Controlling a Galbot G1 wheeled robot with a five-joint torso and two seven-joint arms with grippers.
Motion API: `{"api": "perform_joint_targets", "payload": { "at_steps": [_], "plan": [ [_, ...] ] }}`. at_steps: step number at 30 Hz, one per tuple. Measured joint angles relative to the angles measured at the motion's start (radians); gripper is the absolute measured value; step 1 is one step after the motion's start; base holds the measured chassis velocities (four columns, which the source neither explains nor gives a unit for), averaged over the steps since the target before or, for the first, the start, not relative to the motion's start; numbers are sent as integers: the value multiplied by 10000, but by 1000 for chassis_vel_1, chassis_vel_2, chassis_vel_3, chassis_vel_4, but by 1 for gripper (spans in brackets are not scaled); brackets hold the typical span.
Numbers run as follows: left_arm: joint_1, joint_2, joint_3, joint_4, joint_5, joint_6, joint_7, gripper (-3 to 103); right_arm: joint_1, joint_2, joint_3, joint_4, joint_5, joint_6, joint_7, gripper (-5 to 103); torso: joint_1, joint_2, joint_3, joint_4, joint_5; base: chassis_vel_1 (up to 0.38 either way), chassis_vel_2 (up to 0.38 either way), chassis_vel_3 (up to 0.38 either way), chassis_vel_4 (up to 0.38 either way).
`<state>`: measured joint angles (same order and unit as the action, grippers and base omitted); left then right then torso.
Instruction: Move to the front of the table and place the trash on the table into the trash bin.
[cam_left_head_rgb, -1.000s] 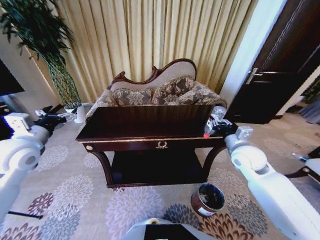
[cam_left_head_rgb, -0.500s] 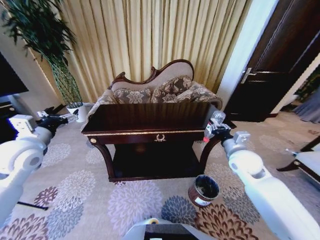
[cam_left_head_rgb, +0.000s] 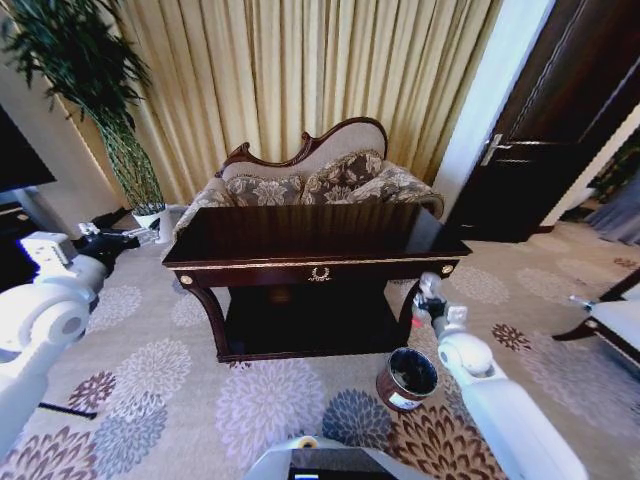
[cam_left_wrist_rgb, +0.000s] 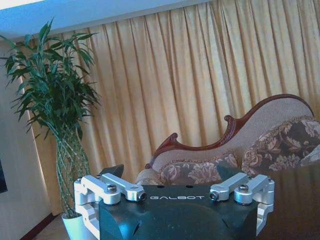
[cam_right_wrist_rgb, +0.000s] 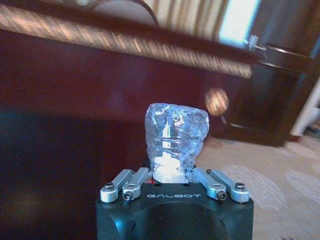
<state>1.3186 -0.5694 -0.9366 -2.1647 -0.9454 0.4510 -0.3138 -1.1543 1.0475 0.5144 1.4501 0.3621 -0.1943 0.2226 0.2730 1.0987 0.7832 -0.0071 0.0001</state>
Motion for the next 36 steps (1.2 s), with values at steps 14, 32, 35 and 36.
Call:
{"api": "perform_joint_targets", "payload": {
  "at_steps": [14, 32, 35, 36],
  "plan": [
    [146, -12, -160, -16, -29, -99, -16, 100, 1310, 779, -353, -3216, -1377, 800, 598, 44, 1, 1, 0, -1, -1, 0, 0, 0, 0],
    [-45, 9, 58, 35, -10, -180, -20, 100, 941, 631, -100, -2631, -1460, 827, 578, 100, 1, 1, 0, 0, -2, 0, 0, 0, 0],
    [-51, 9, 60, 50, -9, -199, -22, 100, 812, 631, -17, -2194, -1346, 848, 594, 100, 1, 1, 0, 0, -1, 0, 0, 0, 0],
    [-51, 9, 59, 53, -11, -203, -28, 100, 694, 630, 32, -1791, -1175, 848, 598, 100, 1, 1, 0, 0, -1, 0, 0, 0, 0]
  ]
}}
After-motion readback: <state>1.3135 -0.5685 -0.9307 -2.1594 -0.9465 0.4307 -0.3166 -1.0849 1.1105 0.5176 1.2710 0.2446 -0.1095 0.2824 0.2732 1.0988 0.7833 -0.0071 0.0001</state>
